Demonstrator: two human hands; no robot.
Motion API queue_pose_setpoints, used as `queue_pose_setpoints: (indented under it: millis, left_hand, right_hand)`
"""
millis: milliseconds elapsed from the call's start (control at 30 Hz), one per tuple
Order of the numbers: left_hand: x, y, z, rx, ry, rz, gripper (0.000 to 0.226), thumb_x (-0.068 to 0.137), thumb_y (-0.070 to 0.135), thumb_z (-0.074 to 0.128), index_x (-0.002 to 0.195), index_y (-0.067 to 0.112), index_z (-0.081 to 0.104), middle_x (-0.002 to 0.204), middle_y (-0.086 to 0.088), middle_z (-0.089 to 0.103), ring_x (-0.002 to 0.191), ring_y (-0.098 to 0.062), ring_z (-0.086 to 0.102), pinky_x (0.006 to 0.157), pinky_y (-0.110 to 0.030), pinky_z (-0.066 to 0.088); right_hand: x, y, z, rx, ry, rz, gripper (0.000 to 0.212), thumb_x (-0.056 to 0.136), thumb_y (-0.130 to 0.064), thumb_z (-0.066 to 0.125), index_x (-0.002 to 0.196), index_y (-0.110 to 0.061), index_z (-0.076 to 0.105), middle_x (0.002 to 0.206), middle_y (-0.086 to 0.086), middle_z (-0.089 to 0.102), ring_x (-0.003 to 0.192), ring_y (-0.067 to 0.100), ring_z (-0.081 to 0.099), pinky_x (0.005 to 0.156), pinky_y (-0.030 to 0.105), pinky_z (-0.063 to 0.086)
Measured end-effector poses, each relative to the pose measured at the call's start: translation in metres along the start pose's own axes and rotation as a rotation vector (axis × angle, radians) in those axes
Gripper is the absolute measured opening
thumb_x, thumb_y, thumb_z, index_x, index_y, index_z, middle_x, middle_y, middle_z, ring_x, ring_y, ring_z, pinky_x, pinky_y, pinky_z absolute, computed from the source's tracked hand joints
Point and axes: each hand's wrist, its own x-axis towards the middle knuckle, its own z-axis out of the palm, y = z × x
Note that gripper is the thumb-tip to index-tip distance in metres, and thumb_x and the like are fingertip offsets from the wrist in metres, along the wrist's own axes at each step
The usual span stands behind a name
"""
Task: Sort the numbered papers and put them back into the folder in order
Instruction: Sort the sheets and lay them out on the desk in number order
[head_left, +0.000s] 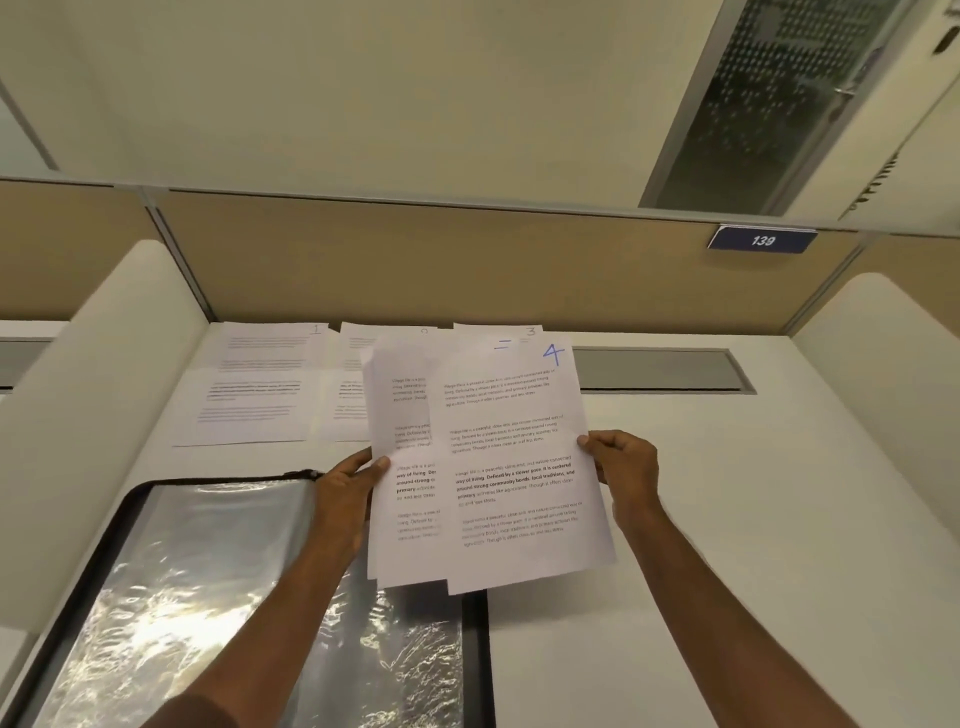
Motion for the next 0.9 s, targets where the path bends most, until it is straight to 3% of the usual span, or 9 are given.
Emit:
queue_pose_setpoints:
  millis: [167,367,533,767,900]
  left_hand:
    - [0.007,-0.006,0.030,0.040,0.053,0.002,0.038,0.091,0.008,0.071,0.128,0.011,0.065,0.105,-0.014,0.077,0.094,-0.037,0.074,0.086,-0.057,0.058]
    - [0.010,-0.021,0.078,0.058,0.100,0.019,0.034,0.090,0.005,0.071,0.122,0.012,0.068,0.101,-0.013,0.078,0.087,-0.034,0.075,0.075,-0.048,0.063]
    - [0.021,-0.044,0.115,0.053,0.156,-0.005,0.036,0.089,0.005,0.072,0.124,0.009,0.069,0.104,-0.016,0.076,0.091,-0.038,0.073,0.080,-0.049,0.061]
    - [0.031,-0.061,0.158,0.072,0.202,0.003,0.028,0.089,0.005,0.072,0.116,0.013,0.071,0.098,-0.014,0.077,0.081,-0.034,0.074,0.067,-0.042,0.064]
    - [0.044,-0.067,0.168,0.108,0.208,-0.006,0.027,0.089,0.007,0.072,0.116,0.013,0.071,0.099,-0.015,0.077,0.080,-0.034,0.074,0.075,-0.046,0.062]
  right_hand:
    - [0.030,-0.001,-0.031,0.043,-0.054,0.098,0.004,0.082,-0.001,0.077,0.085,-0.001,0.075,0.086,0.012,0.075,0.069,0.024,0.068,0.061,0.028,0.058]
    - [0.086,0.004,-0.077,0.147,-0.111,0.195,0.016,0.080,0.000,0.079,0.094,0.004,0.075,0.095,0.019,0.077,0.080,0.032,0.072,0.079,0.039,0.060]
    - [0.139,-0.001,-0.113,0.216,-0.122,0.221,0.015,0.080,0.001,0.078,0.095,0.004,0.074,0.094,0.020,0.076,0.076,0.030,0.070,0.071,0.034,0.058]
    - [0.220,-0.003,-0.143,0.256,-0.087,0.247,0.018,0.082,0.001,0.078,0.098,0.004,0.073,0.091,0.017,0.075,0.072,0.026,0.071,0.069,0.033,0.058]
    - [0.264,-0.003,-0.149,0.267,-0.055,0.277,0.013,0.083,0.002,0.077,0.095,0.003,0.072,0.090,0.016,0.075,0.070,0.024,0.072,0.063,0.029,0.060]
